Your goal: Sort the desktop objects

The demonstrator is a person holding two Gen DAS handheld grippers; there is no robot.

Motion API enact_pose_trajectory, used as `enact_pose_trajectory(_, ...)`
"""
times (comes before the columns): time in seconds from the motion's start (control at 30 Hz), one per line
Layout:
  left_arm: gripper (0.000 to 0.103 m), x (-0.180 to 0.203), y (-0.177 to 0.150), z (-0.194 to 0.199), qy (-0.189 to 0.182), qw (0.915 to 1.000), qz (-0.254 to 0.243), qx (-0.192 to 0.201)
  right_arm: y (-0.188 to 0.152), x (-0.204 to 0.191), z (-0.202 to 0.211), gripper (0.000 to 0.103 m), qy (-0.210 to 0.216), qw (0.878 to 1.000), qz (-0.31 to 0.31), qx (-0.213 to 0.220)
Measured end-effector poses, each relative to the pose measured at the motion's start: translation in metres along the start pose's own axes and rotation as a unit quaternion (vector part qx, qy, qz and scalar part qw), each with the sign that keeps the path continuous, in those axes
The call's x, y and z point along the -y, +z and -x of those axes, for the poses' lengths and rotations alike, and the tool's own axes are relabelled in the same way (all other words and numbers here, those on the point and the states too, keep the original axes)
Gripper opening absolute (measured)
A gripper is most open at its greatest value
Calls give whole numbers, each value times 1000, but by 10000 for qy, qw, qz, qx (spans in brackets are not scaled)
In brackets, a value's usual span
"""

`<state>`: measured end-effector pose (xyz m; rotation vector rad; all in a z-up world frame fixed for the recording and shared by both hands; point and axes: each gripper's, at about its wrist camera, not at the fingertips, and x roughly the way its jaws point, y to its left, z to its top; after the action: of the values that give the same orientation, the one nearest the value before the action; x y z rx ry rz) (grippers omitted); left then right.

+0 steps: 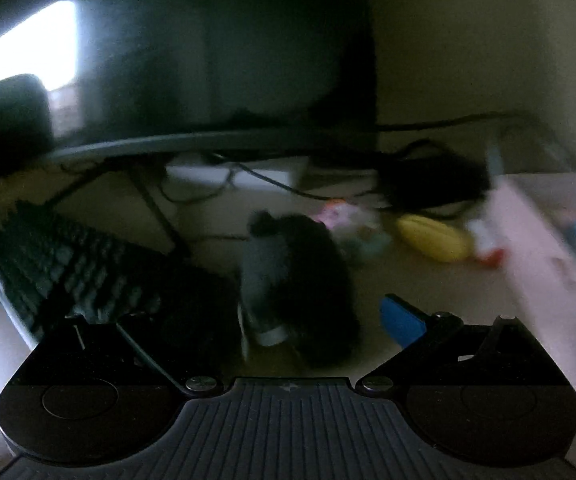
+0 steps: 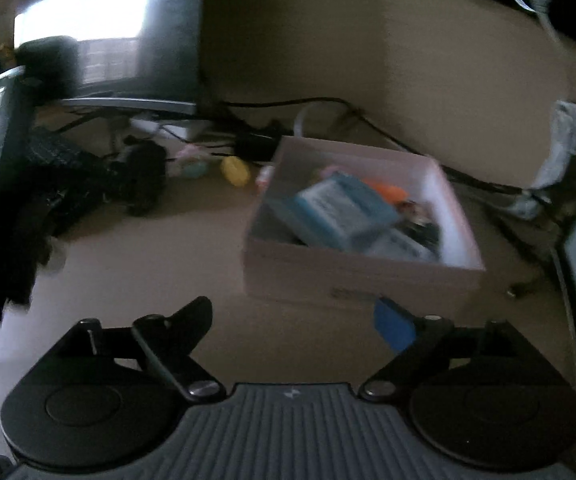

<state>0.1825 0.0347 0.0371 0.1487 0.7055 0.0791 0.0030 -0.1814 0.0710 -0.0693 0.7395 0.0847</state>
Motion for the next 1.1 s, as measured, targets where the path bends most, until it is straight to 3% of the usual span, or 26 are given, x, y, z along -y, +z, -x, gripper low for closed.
enact_pose_trajectory(0.07,99,4,6,-20,250,9995,-130,-107,-5,5,2,94,-28,9999,-136,-50)
enact_pose_trajectory(0.13,87,3,6,-25,153,9997,-153,-105,-9,8,5,95,-52,9999,-138,-56)
enact_pose_trajectory(0.17,68,3,4,-20,183,9996,-226,-11,-10,7,6,95,-71,9999,-90,-37)
enact_pose_trajectory(0.27,67,3,-10,9,-206,9995,-229,58,-11,5,12,97,-33,9999,144,60)
enact_pose_trajectory(0.47,68,-4,-78,97,-897,9956,-253,-85,2,-5,13,98,304,9978,547,227)
enact_pose_trajectory(0.6,76,-9,-112,123,-730,9965,-406,-66,26,-29,1,98,632,9927,953,389)
enact_pose_trajectory(0.7,87,-24,-116,125,-809,9965,-47,-190,56,-59,-26,97,840,9883,1158,529)
enact_pose_trajectory(0.73,90,-31,-116,127,-852,9960,115,-233,69,-73,-42,95,832,9881,1180,534)
enact_pose_trajectory(0.8,94,-43,-118,132,-892,9953,271,-265,91,-97,-72,74,871,9881,1195,414)
enact_pose_trajectory(0.87,95,-54,-120,137,-883,9950,349,-300,113,-123,-110,69,760,9894,1206,277)
enact_pose_trajectory(1.1,97,-100,-134,161,-977,9907,807,-491,142,-179,-215,69,-137,9918,1238,286)
